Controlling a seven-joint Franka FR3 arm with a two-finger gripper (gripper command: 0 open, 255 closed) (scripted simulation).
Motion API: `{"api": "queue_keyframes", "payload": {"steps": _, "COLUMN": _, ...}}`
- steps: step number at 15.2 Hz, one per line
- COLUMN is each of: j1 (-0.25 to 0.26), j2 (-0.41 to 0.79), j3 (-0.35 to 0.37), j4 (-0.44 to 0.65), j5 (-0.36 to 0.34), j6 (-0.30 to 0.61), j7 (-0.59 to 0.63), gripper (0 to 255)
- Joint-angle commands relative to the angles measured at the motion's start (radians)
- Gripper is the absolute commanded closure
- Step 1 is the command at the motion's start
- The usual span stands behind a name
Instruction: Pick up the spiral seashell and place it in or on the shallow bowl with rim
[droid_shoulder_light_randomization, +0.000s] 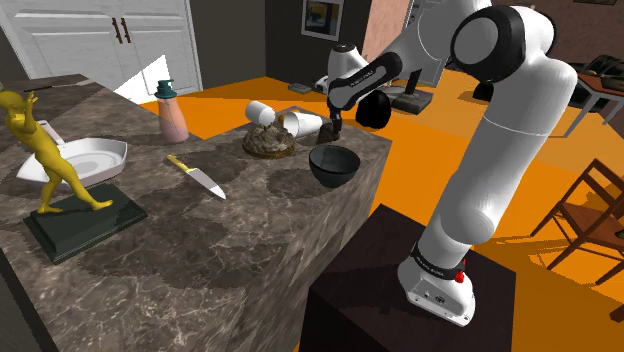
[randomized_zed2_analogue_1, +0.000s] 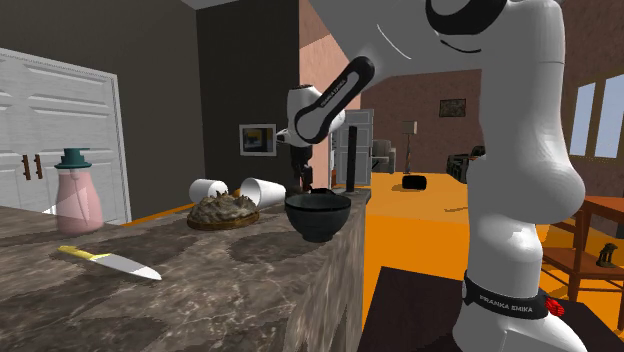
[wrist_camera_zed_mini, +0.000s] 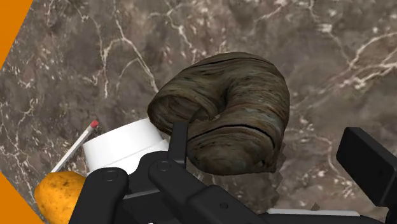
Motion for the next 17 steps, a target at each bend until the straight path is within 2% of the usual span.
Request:
{"api": "queue_keyframes", "payload": {"steps": 1, "j1": -0.003, "j2": 0.018, "j3": -0.003, "j4": -0.012, "j5": -0.01, "j6": 0.036, "j7": 0.022, "gripper": 0}}
{"api": "queue_keyframes", "payload": {"steps": 4, "j1": -0.012, "j2": 0.062, "j3": -0.009, "j4": -0.011, "j5": 0.005, "j6": 0.082, "j7": 0.012, "gripper": 0}}
{"api": "queue_keyframes", "payload": {"steps": 12, "j1": -0.012, "j2": 0.062, "j3": -0.008, "j4": -0.011, "j5": 0.005, "j6": 0.082, "j7": 0.012, "gripper": 0}}
{"api": "queue_keyframes", "payload": {"steps": 13, "j1": -0.012, "j2": 0.062, "j3": -0.008, "j4": -0.011, "j5": 0.005, "j6": 0.082, "j7": 0.012, "gripper": 255}}
{"api": "queue_keyframes", "payload": {"steps": 17, "j1": -0.012, "j2": 0.061, "j3": -0.008, "j4": -0.012, "j5": 0.004, "j6": 0.081, "j7": 0.013, "gripper": 255}}
